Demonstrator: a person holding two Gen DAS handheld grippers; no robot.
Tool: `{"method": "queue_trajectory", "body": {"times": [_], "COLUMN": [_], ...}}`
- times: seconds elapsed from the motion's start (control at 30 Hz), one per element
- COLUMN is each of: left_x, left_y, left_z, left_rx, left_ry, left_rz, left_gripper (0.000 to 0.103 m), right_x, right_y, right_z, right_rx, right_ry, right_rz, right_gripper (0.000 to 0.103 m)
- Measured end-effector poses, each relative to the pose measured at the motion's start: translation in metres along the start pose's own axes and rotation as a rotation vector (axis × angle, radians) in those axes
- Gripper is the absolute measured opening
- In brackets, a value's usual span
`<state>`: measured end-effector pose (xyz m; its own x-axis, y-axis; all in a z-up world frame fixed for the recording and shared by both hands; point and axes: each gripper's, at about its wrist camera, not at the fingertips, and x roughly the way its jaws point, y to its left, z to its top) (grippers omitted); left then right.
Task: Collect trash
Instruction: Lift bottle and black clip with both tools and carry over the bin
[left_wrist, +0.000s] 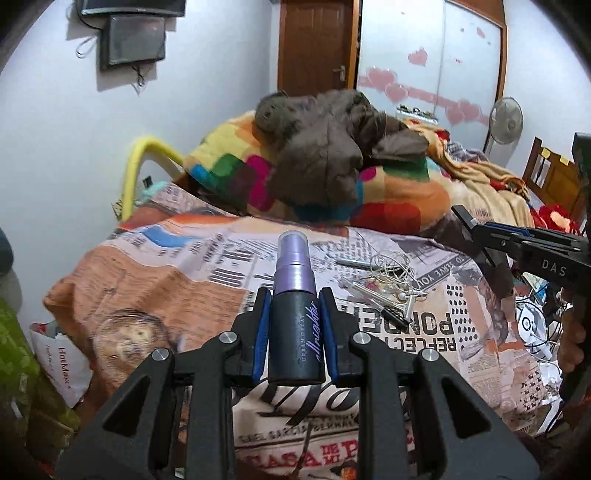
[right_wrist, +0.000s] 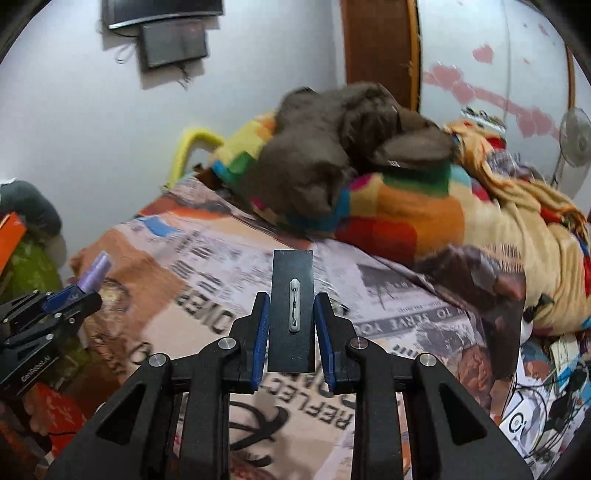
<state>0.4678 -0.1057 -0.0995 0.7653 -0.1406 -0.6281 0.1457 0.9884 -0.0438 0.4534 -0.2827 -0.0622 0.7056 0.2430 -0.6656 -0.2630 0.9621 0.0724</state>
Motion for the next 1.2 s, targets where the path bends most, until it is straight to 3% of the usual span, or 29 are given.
{"method": "queue_trajectory", "body": {"times": [0.3, 0.67, 0.93, 1.2], "left_x": [-0.075, -0.15, -0.19, -0.208], "left_y": [0.045, 0.119, 0.172, 0.222], "left_z": [-0.015, -0.061, -0.113, -0.166], "left_rx": [-0.039, -0.13, -0.198, -0.31], "left_ry": [-0.061, -0.094, -0.093, -0.059], "left_rz": [0.063, 0.152, 0.261, 0.321], "left_gripper": [0.025, 0.025, 0.025, 0.025], "right_x": [-0.038, -0.055, -0.05, -0.037], "right_y": [0.074, 0.168, 0.24, 0.312], "right_z": [0.006, -0.005, -0.021, -0.052], "right_rx": [-0.072, -0.167, -0.222, -0.311], "right_ry": [-0.051, -0.054, -0.017, 0.065], "right_rz": [0.101, 0.238, 0.364, 0.468], "right_gripper": [0.022, 0.022, 0.022, 0.022]}}
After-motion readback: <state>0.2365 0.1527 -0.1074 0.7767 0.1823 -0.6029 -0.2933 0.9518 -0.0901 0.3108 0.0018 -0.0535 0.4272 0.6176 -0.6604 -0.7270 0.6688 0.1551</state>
